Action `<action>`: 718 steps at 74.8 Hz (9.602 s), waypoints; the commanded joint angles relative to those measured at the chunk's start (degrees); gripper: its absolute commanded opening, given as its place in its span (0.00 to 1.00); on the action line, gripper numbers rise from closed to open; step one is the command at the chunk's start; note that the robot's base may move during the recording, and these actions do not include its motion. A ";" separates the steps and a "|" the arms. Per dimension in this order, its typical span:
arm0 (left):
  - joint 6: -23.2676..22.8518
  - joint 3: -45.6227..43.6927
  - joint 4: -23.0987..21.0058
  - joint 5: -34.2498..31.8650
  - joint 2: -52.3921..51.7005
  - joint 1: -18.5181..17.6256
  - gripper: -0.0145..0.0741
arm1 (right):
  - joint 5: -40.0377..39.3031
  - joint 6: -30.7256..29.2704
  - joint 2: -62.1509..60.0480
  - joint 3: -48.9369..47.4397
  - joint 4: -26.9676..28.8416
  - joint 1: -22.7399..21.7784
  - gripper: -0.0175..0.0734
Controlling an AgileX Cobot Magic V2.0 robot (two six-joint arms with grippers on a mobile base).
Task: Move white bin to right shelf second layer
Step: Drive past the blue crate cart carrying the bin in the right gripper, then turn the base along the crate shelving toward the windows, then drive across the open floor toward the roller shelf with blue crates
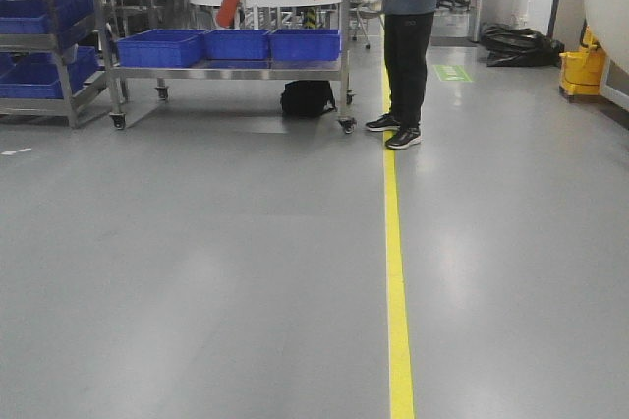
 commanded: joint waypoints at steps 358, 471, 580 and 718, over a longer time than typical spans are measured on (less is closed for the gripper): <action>-0.30 2.11 0.00 -5.00 -0.80 -0.25 0.26 | -5.71 -0.23 0.10 -1.76 0.26 -0.30 0.25; -0.30 2.11 0.00 -5.00 -0.80 -0.25 0.26 | -5.71 -0.23 0.10 -1.76 0.26 -0.30 0.25; -0.30 2.11 0.00 -5.00 -0.80 -0.25 0.26 | -5.71 -0.23 0.10 -1.76 0.26 -0.30 0.25; -0.30 2.11 0.00 -5.00 -0.80 -0.25 0.26 | -5.71 -0.23 0.10 -1.76 0.26 -0.30 0.25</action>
